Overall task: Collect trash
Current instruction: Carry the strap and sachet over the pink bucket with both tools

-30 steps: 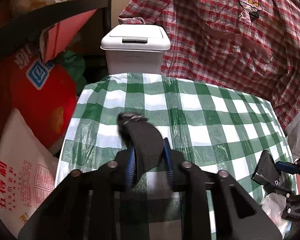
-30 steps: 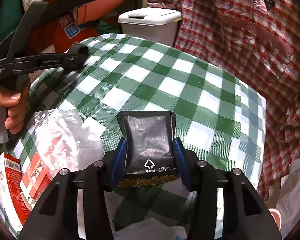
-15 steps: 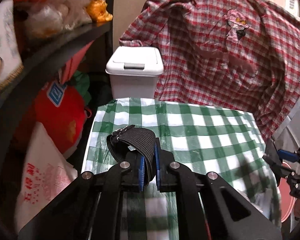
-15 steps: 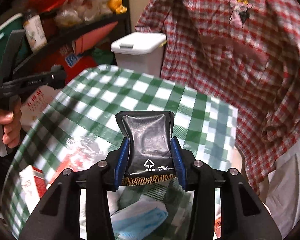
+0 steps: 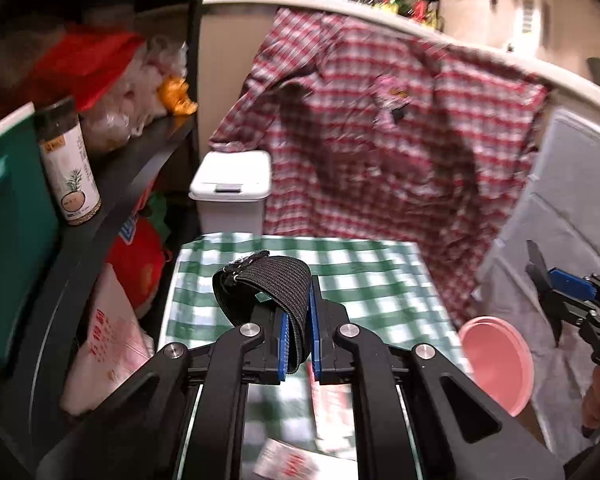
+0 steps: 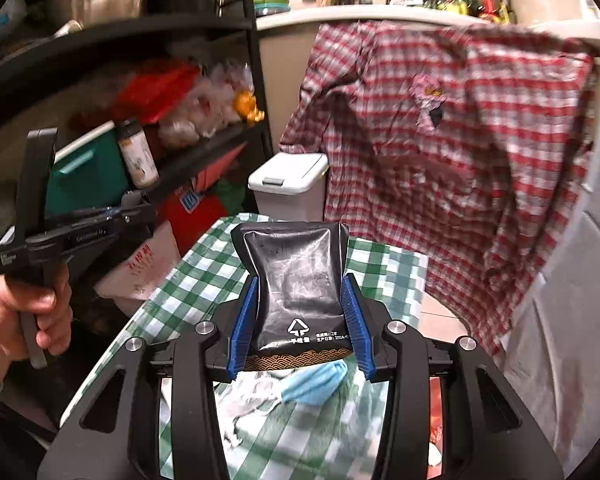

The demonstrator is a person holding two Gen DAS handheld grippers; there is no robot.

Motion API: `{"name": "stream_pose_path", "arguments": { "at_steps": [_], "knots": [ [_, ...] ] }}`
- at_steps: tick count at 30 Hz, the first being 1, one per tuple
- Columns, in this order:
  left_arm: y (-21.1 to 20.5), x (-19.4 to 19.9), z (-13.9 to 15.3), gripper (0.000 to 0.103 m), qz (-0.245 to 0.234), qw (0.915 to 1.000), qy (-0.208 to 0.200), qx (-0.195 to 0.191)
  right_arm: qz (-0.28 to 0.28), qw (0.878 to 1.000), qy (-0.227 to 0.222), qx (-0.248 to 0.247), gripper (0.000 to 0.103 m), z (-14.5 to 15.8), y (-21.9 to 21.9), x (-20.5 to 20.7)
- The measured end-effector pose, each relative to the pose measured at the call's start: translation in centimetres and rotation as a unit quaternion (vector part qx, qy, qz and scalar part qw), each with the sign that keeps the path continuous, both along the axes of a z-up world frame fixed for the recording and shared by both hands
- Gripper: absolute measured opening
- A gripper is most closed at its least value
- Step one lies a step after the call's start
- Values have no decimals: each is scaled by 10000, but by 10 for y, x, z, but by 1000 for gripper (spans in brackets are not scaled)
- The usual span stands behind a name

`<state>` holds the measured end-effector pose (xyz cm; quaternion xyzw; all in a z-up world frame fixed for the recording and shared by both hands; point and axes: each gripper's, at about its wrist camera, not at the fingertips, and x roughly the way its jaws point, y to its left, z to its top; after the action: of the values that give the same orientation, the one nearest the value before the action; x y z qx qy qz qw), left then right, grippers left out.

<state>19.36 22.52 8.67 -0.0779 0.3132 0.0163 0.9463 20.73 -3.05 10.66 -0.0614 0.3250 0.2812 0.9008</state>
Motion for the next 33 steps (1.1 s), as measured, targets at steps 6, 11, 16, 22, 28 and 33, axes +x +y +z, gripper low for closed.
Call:
{"name": "stream_pose_path", "arguments": {
  "at_steps": [6,11,16,22,28,33],
  "knots": [
    [-55,-40,15,8,-155,9996,-191,-128,-294,9990,-332,19,43,19,-39,-43],
    [-91,-62,15,8,-222,9980,-289,-521,-725,9961,-490,106,43,12,-71,-66],
    [-121,-79,5,8,-264,9972,-419,-552,-1150,9914,-602,154,43,-2,-96,-75],
    [-152,-85,3,8,-306,9979,-555,-113,-1539,9853,-664,320,43,-4,-125,-70],
    [-176,-83,-1,8,-515,9973,-510,89,-1668,9820,-862,182,44,-5,-136,-74],
    [-195,-84,-2,8,-704,9958,-544,205,-1731,9814,-814,152,44,-9,-148,-73]
  ]
}}
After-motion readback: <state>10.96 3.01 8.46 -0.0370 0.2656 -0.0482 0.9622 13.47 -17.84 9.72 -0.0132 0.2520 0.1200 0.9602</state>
